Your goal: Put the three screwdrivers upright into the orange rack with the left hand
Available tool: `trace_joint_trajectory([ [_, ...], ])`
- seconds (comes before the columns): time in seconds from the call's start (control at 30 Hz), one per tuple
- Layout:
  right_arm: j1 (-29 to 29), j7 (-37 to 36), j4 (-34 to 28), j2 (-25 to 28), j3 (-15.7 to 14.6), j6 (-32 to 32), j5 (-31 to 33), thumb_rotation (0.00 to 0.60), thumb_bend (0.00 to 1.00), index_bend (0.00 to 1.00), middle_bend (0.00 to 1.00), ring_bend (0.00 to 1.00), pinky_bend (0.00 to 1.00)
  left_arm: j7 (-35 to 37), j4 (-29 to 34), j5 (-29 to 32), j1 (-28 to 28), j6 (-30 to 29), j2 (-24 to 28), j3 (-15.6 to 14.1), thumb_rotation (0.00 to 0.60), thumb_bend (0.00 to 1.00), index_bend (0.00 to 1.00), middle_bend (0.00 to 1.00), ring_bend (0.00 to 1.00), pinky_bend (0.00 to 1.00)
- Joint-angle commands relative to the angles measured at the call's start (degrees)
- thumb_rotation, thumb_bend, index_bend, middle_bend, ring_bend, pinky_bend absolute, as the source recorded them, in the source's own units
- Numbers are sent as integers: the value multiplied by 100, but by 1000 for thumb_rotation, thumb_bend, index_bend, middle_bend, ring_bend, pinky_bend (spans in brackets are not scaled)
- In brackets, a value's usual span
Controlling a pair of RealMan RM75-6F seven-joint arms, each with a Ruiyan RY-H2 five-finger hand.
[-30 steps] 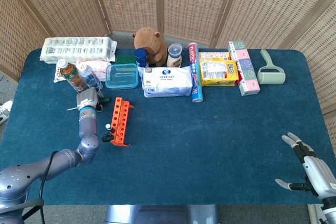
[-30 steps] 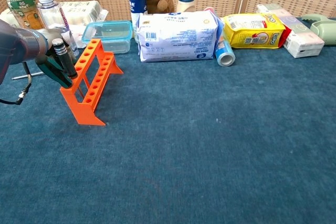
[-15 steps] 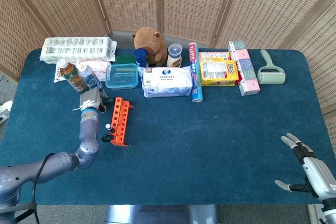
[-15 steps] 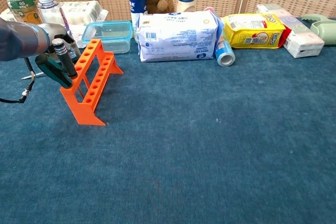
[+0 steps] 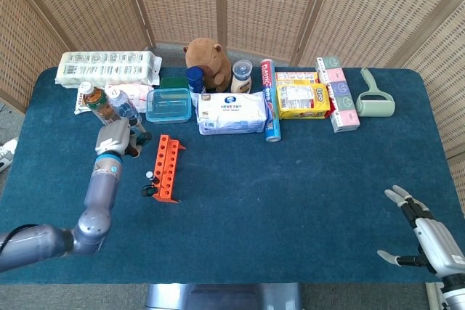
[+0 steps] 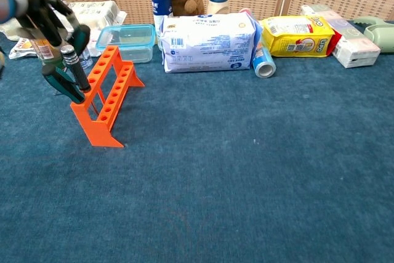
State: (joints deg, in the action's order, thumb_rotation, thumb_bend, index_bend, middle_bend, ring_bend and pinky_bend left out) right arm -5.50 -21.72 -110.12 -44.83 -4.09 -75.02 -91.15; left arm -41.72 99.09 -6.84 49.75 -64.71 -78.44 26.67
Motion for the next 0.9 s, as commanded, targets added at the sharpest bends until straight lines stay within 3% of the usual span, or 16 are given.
trace_joint_trajectory([
  [0.03,-9,38,-8,-14,-1,22,11,600,0,59,5,98,61,68,890,-8,-203,-297,673,61,600,432,553,717,884,908],
  [0.17,-27,96,-18,-33,-2,66,29,600,0,59,5,98,61,207,1681,-201,-415,-524,1291,63,600,431,554,717,884,908],
  [0.4,-36,211,-48,-67,-10,104,44,600,0,59,5,98,61,573,2545,-590,-799,-813,2149,21,600,432,553,717,884,908],
  [0.63,-51,352,-85,-113,-10,151,85,600,0,59,5,98,61,1576,2992,-1389,-1338,-332,2836,75,600,431,553,717,884,908],
  [0.9,-70,456,-116,-149,4,191,143,600,0,59,6,98,61,2590,3082,-2670,-1675,159,2958,-57,600,430,553,717,884,908],
])
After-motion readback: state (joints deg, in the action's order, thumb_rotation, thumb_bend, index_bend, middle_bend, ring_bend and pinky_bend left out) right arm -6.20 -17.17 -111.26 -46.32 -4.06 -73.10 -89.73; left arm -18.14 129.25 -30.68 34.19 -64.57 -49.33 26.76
